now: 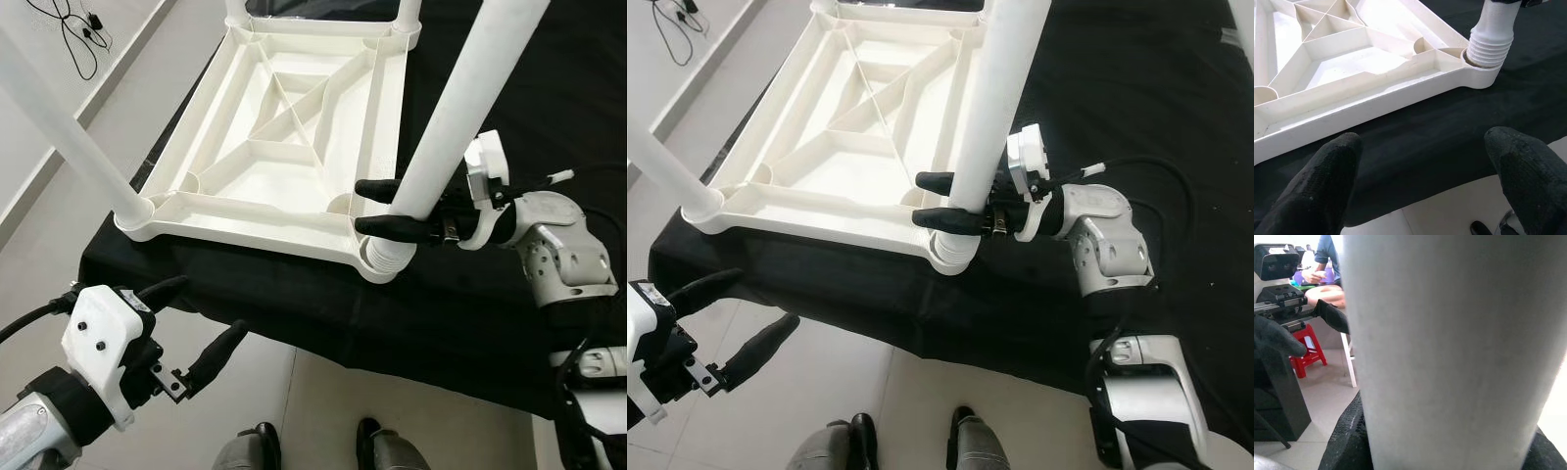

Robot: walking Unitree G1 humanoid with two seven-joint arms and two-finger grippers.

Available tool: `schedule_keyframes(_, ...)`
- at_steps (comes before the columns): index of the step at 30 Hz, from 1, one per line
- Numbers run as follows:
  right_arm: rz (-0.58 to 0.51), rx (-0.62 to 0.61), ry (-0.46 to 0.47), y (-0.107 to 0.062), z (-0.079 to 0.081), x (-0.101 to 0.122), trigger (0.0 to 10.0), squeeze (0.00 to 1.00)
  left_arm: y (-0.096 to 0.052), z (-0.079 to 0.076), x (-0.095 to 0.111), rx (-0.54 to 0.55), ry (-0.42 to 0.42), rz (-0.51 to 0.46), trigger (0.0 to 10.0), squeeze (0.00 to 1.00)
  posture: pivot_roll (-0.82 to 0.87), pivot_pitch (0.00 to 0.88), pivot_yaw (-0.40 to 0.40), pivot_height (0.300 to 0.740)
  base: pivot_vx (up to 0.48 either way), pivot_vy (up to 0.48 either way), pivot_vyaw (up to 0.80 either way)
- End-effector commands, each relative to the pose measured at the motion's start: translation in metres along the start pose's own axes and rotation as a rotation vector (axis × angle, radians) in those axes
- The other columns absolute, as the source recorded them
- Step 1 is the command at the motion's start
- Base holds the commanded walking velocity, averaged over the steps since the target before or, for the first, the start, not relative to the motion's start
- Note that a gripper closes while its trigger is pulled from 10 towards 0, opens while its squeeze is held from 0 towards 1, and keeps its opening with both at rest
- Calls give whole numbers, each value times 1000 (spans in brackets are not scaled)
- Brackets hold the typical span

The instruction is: Building children table

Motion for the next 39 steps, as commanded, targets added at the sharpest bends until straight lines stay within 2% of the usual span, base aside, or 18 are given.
schedule_keyframes(1, 66, 35, 96, 4, 13, -25, 10000, 0, -2, -4, 0, -10, -3, -1, 10000, 0, 87, 367, 36, 740, 0, 0, 0)
schedule_keyframes(8, 46, 67, 96, 15, 18, -23, 10000, 0, -1, -6, 1, -14, -9, -4, 10000, 0, 86, 370, 31, 740, 0, 0, 0)
schedule_keyframes(16, 48, 82, 97, 17, 18, -23, 10000, 0, -1, -6, 1, -14, -10, -6, 10000, 0, 87, 374, 26, 740, 0, 0, 0)
schedule_keyframes(24, 86, 29, 86, 9, 2, -24, 10000, 0, -1, -6, 2, -13, -6, -6, 10000, 0, 90, 378, 23, 740, 0, 0, 0)
schedule_keyframes(34, 95, 12, 78, 4, -2, -23, 10000, 0, -1, -6, 2, -14, -5, -4, 10000, 0, 90, 380, 25, 740, 0, 0, 0)
schedule_keyframes(39, 96, 106, 74, 4, 10, -22, 10000, 0, -1, -6, 2, -14, -5, -2, 10000, 0, 91, 381, 25, 740, 0, 0, 0)
Point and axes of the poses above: a point about 5 cm out from each wrist's last joint towards the gripper, its own y axis pointing out of the wrist towards the gripper, its own x axis along the axis of the wrist's last joint, z = x × y, the point moved 2 cm from there along y, pointing out of the wrist towards the gripper, and after that the axes turned 7 degrees about -y, right-handed, at the moved point
